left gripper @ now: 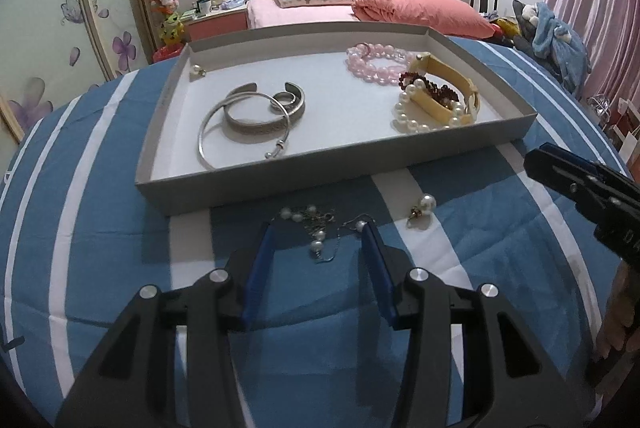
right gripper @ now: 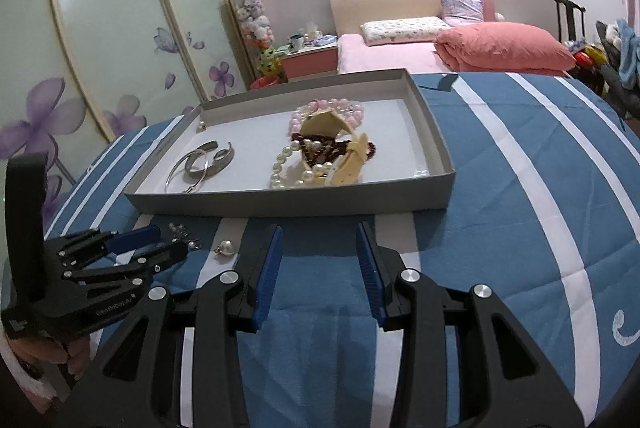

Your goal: Organize jewelry

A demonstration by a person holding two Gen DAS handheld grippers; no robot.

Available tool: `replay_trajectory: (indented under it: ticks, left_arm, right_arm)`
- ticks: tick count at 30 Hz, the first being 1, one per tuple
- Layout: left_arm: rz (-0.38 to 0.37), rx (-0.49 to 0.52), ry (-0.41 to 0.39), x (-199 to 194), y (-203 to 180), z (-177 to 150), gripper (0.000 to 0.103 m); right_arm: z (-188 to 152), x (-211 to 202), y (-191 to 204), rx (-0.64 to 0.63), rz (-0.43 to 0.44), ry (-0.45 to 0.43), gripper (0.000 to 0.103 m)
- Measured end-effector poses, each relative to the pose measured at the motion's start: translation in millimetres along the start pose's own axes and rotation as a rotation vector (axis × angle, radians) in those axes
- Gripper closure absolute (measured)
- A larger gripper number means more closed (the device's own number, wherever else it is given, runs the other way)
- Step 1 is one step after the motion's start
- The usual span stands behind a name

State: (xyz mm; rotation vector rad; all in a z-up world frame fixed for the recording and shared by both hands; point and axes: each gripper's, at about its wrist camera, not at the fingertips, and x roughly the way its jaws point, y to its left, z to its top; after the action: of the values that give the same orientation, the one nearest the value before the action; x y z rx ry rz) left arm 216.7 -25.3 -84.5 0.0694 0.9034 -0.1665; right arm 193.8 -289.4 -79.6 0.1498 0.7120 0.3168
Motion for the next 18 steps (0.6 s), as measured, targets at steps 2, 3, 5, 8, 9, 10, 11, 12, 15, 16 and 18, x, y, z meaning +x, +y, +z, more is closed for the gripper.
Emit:
replay_trajectory:
  ticks: [2,3,5,8,9,10,11,12,15,16,18]
  left_arm:
    - [0.002,0.001,-0.002,0.8,-1.0,2.8,0.059]
    - [0.005,0.001,-0.001,1.6,-1.2,3.9,0.059]
    - [0.012,0.002,-0.001,2.4,-1.0,5.5,0.062]
    - [0.015,0.004,0.0,3.0,-1.6,8.2,0.066]
    - [0.015,0.007,0.0,3.3,-2.1,8.6,0.067]
    - [0.015,0.013,-0.001,3.1,-3.3,8.7,0.069]
    - [0.013,0.02,-0.001,3.2,-4.7,9.1,0.072]
    - [0.012,0.025,-0.002,3.8,-5.7,9.1,0.074]
    - [0.009,0.044,-0.003,4.5,-9.8,9.9,0.09]
    - [0.009,0.047,-0.003,4.9,-10.4,10.4,0.095]
    - [0.003,0.044,-0.004,5.0,-9.5,10.8,0.095]
  right_arm:
    - [0.3,2.1,-4.9,0.026,-0.024,0.011,0.064]
    - [0.6,3.3,-7.0,0.036,-0.033,0.017,0.063]
    - [0.9,5.4,-10.7,0.052,-0.044,0.027,0.063]
    - [0.0,7.1,-14.3,0.069,-0.047,0.037,0.063]
    - [-0.3,7.3,-15.2,0.07,-0.048,0.038,0.063]
    - [-0.4,7.5,-15.4,0.07,-0.046,0.04,0.063]
    - [-0.5,7.4,-15.1,0.069,-0.045,0.041,0.063]
    - [-0.8,7.5,-14.9,0.068,-0.045,0.042,0.063]
    - [-0.5,7.2,-14.2,0.065,-0.044,0.042,0.063]
    - [-0.6,6.9,-14.1,0.064,-0.044,0.041,0.063]
    - [-0.2,7.0,-13.6,0.062,-0.044,0.039,0.063]
